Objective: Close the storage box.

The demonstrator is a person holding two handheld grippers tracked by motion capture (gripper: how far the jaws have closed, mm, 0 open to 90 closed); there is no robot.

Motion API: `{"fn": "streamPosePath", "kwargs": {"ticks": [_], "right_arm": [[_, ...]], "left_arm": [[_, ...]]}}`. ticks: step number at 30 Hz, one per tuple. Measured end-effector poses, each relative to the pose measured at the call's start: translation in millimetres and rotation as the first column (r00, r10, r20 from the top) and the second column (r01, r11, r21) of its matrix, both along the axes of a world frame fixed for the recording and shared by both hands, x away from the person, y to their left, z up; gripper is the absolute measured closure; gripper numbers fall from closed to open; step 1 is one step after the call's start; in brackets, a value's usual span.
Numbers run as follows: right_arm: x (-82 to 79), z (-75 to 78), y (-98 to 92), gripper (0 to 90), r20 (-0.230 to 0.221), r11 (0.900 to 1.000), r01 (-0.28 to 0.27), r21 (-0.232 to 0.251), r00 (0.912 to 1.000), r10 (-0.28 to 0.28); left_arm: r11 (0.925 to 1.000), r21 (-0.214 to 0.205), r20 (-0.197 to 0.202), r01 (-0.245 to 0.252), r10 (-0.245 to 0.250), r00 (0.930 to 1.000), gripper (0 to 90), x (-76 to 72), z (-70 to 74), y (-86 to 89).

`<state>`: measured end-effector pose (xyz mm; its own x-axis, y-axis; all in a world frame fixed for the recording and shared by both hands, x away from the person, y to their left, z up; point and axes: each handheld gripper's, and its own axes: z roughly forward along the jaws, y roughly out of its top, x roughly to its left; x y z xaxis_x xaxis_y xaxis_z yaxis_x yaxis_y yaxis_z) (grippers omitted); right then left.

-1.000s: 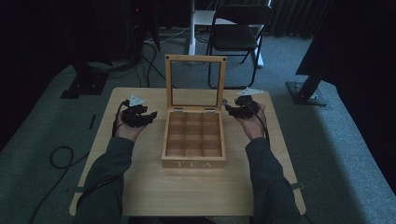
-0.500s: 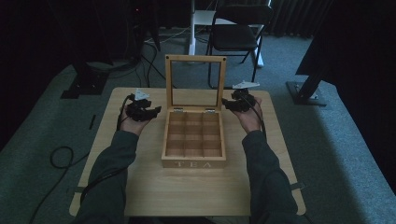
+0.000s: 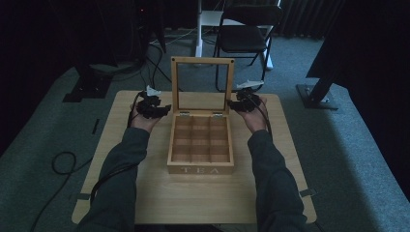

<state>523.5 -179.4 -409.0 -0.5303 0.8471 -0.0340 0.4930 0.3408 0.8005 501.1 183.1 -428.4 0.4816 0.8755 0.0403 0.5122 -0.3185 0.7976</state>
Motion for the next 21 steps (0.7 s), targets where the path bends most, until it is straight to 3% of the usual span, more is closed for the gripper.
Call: {"fn": "streamPosePath", "kwargs": {"ticks": [9, 12, 18, 21], "right_arm": [[11.4, -4.0, 8.1, 44.7, -0.017, 1.0000, -0.002, 0.010, 0.9999, 0.002], [13.9, -8.1, 10.0, 43.8, -0.025, 0.9998, -0.002, 0.018, 0.9997, 0.002], [19.8, -9.5, 11.1, 47.3, -0.015, 0.9980, 0.002, 0.064, 0.9999, -0.001], [24.5, -7.0, 13.0, 49.0, -0.026, 0.9990, 0.006, 0.045, 0.9997, -0.005]], "left_arm": [[1.0000, -0.009, -0.010, -0.003, 0.003, 1.0000, 45.3, 12.2, -4.2, -10.1], [1.0000, 0.005, -0.021, 0.001, -0.001, 0.9998, 45.4, 16.0, -5.3, -12.8], [0.9999, 0.012, -0.024, 0.011, -0.010, 0.9997, 45.7, 23.8, 2.3, -21.5], [0.9999, 0.000, -0.029, 0.017, -0.017, 0.9994, 46.0, 27.4, 4.8, -26.2]]}}
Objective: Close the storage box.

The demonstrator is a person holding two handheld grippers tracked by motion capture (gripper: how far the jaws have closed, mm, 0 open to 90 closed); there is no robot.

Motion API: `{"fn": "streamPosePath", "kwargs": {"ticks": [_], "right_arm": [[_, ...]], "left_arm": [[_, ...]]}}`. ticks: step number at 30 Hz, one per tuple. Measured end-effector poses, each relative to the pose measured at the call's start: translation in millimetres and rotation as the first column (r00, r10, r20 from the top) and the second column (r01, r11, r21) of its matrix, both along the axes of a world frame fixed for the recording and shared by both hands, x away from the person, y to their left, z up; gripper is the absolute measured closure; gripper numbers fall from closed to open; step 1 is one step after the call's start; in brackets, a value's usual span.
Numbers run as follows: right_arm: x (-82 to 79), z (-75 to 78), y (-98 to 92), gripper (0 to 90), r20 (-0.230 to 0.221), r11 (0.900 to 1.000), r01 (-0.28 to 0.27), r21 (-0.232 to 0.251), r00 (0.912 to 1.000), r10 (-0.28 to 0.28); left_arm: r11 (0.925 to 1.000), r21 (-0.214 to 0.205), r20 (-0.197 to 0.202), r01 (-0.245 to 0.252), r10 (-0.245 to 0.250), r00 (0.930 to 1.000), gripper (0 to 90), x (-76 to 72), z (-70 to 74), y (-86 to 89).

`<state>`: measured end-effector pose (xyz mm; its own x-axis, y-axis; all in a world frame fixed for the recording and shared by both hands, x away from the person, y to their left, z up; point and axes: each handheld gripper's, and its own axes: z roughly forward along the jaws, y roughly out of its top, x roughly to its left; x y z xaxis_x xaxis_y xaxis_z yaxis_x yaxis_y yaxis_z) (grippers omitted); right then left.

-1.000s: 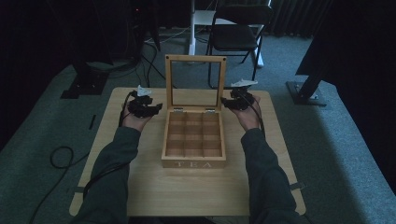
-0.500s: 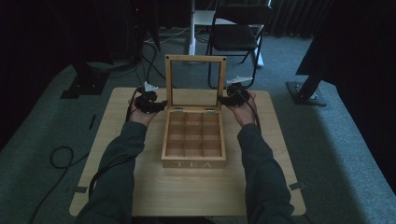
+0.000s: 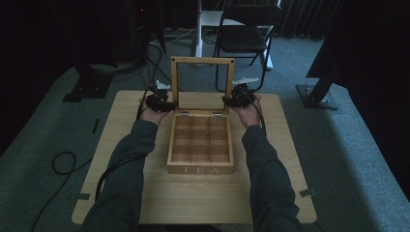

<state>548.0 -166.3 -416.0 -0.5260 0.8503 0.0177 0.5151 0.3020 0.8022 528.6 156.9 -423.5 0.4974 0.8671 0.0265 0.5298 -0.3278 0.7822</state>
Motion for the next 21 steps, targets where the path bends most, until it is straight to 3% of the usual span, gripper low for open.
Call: {"fn": "streamPosePath", "kwargs": {"ticks": [6, 12, 18, 21], "right_arm": [[6.2, 7.3, 1.1, 51.0, 0.006, 1.0000, 0.002, -0.001, 1.0000, -0.002], [9.5, 6.0, -0.2, 51.4, 0.000, 0.9997, 0.001, 0.025, 1.0000, -0.001], [11.4, 6.6, -1.6, 53.4, -0.004, 0.9992, -0.002, 0.039, 1.0000, 0.002], [9.7, 8.3, -2.5, 57.9, -0.006, 0.9991, 0.005, 0.043, 1.0000, -0.005]], "left_arm": [[1.0000, -0.002, -0.025, -0.005, 0.005, 0.9997, 46.4, 8.5, -1.2, -4.3], [0.9982, -0.061, -0.050, 0.003, -0.006, 0.9987, 46.6, 13.7, -3.1, -3.5], [0.9988, -0.049, -0.046, -0.007, 0.005, 0.9989, 45.1, 16.8, 0.9, -11.0], [0.9982, -0.056, -0.051, -0.023, 0.020, 0.9985, 49.6, 15.9, 1.9, -10.3]]}}
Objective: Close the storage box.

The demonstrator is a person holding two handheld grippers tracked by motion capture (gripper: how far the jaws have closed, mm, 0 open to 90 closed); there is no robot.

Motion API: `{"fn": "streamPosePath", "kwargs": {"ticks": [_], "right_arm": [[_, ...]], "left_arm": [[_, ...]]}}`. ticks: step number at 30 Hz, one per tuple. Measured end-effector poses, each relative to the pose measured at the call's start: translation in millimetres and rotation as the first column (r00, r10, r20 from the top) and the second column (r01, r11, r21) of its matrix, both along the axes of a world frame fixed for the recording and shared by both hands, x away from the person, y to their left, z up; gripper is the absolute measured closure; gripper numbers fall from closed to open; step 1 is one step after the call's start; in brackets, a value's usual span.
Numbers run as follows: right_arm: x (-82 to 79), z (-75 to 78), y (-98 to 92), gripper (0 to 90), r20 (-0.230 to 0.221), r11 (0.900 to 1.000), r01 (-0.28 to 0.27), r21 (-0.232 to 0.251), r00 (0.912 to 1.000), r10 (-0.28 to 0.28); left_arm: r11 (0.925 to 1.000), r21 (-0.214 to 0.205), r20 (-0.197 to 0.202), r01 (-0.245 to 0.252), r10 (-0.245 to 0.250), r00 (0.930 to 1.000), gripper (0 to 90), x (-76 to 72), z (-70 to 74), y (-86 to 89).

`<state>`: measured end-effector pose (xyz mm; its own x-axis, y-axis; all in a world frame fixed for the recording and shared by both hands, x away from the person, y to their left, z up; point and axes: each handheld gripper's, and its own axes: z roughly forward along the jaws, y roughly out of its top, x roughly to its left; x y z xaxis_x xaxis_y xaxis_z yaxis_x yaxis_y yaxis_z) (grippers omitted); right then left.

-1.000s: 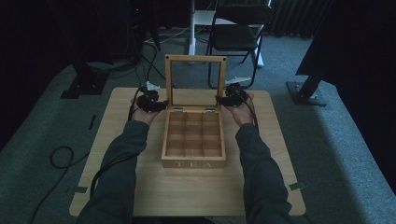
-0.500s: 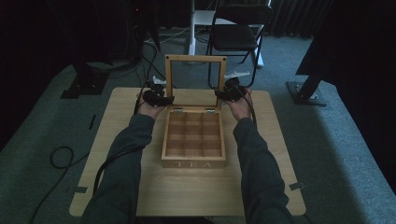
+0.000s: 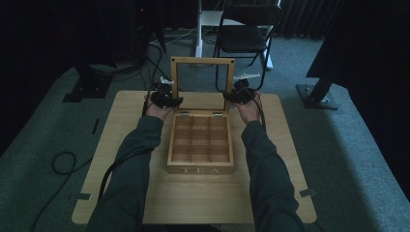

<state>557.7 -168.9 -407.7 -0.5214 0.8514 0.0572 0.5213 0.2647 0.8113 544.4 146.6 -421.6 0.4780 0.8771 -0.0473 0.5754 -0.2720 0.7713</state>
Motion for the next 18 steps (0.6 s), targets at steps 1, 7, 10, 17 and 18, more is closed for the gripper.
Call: {"fn": "streamPosePath", "kwargs": {"ticks": [1, 7, 10, 17, 18], "right_arm": [[-1.0, 0.7, -0.5, 58.6, 0.002, 1.0000, -0.004, -0.003, 1.0000, 0.004], [-8.0, 2.2, 1.1, 60.1, 0.029, 0.9994, -0.004, -0.036, 0.9996, 0.005], [-13.2, 3.4, 2.0, 61.9, 0.046, 0.9985, -0.003, -0.056, 0.9989, 0.005], [-32.4, 6.6, 1.6, 63.5, 0.084, 0.9959, -0.020, -0.089, 0.9961, 0.028], [-35.5, 6.9, 1.9, 63.5, 0.088, 0.9953, -0.021, -0.095, 0.9957, 0.029]], "left_arm": [[1.0000, -0.005, 0.001, -0.002, 0.002, 1.0000, 50.7, -1.4, 0.7, 1.0], [0.9996, 0.000, 0.034, -0.028, 0.028, 0.9990, 51.7, -9.3, -0.5, -2.0], [0.9996, 0.010, 0.047, -0.026, 0.025, 0.9986, 53.4, -14.4, 0.4, -1.8], [0.9994, 0.021, 0.093, -0.028, 0.026, 0.9954, 58.1, -32.0, 0.2, -0.5], [0.9994, 0.022, 0.098, -0.027, 0.025, 0.9949, 58.2, -34.2, 0.0, -0.6]]}}
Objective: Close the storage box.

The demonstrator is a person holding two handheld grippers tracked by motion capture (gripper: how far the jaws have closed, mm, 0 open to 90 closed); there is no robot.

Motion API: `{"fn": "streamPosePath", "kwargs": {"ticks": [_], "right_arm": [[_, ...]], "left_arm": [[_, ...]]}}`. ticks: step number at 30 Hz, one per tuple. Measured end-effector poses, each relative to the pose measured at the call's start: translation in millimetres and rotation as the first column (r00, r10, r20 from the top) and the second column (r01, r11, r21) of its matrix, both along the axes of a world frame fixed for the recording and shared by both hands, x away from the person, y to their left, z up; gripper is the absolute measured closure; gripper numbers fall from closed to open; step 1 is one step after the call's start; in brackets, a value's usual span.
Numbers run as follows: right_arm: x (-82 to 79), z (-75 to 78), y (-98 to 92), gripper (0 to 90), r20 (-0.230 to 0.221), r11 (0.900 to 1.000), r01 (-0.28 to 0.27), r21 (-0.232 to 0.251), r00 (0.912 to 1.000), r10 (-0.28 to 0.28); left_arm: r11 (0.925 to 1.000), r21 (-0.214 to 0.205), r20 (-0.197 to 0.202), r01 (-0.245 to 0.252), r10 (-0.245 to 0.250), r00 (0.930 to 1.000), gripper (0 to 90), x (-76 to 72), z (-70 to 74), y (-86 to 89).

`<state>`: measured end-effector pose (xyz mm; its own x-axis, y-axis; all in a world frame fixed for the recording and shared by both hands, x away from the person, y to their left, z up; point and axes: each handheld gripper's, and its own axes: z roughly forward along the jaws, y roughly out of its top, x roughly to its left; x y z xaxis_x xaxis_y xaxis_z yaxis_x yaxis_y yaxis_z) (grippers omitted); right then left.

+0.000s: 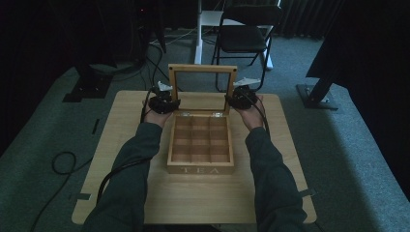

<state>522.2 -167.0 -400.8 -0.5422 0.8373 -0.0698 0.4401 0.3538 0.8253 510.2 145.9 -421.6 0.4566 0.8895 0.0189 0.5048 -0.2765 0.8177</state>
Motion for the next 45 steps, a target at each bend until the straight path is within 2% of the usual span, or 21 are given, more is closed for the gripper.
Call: {"fn": "streamPosePath", "kwargs": {"ticks": [5, 8, 11, 16, 20, 22, 25, 27, 31, 35, 39, 45], "right_arm": [[-13.3, 0.5, 0.6, 63.4, 0.014, 1.0000, 0.000, -0.010, 0.9999, 0.000], [-20.0, -0.1, 0.2, 62.3, 0.019, 1.0000, 0.002, 0.003, 0.9998, -0.002], [-30.3, 2.4, 0.4, 59.1, 0.048, 0.9993, 0.006, 0.037, 0.9988, -0.008], [-43.6, 7.8, 1.9, 58.7, 0.083, 0.9989, 0.023, 0.040, 0.9962, -0.026], [-49.4, 8.7, 0.8, 58.5, 0.090, 0.9991, 0.014, 0.040, 0.9958, -0.017], [-51.9, 8.4, 0.3, 58.4, 0.091, 0.9990, 0.011, 0.044, 0.9957, -0.015], [-53.8, 8.2, -0.2, 58.4, 0.091, 0.9987, 0.017, 0.048, 0.9957, -0.021], [-54.9, 8.8, -0.4, 58.4, 0.088, 0.9983, 0.026, 0.052, 0.9956, -0.031], [-56.4, 9.7, -0.6, 58.5, 0.088, 0.9986, 0.027, 0.046, 0.9956, -0.031], [-59.1, 9.3, -0.5, 58.9, 0.089, 0.9988, 0.028, 0.041, 0.9955, -0.031], [-62.5, 4.6, -2.3, 57.8, 0.090, 0.9995, 0.030, 0.011, 0.9955, -0.031], [-68.2, 1.3, -10.5, 64.6, 0.095, 0.9993, 0.038, 0.004, 0.9947, -0.039]], "left_arm": [[0.9997, 0.015, 0.010, 0.018, -0.018, 0.9998, 58.3, -8.0, 0.7, 0.9], [0.9997, 0.001, 0.028, 0.023, -0.023, 0.9993, 59.0, -12.2, 0.7, 2.1], [0.9991, -0.003, 0.046, 0.042, -0.042, 0.9981, 59.0, -17.0, 0.0, 4.4], [0.9982, -0.018, 0.058, 0.057, -0.056, 0.9968, 59.1, -22.4, 0.2, 7.3], [0.9968, -0.001, 0.089, 0.080, -0.080, 0.9928, 56.4, -30.2, 6.2, 11.9], [0.9962, -0.007, 0.105, 0.086, -0.085, 0.9909, 56.0, -35.1, 11.1, 16.4], [0.9952, 0.015, 0.121, 0.096, -0.097, 0.9879, 55.2, -42.2, 15.8, 19.4], [0.9949, 0.008, 0.140, 0.100, -0.100, 0.9851, 56.0, -47.0, 18.8, 21.8], [0.9940, 0.004, 0.162, 0.110, -0.109, 0.9808, 64.2, -55.3, 25.4, 25.3], [0.9907, 0.014, 0.158, 0.135, -0.136, 0.9781, 72.1, -59.1, 28.4, 25.8], [0.9903, 0.011, 0.155, 0.139, -0.139, 0.9781, 74.7, -60.7, 28.6, 26.9], [0.9897, 0.025, 0.163, 0.141, -0.143, 0.9761, 76.2, -64.6, 30.1, 27.1]]}}
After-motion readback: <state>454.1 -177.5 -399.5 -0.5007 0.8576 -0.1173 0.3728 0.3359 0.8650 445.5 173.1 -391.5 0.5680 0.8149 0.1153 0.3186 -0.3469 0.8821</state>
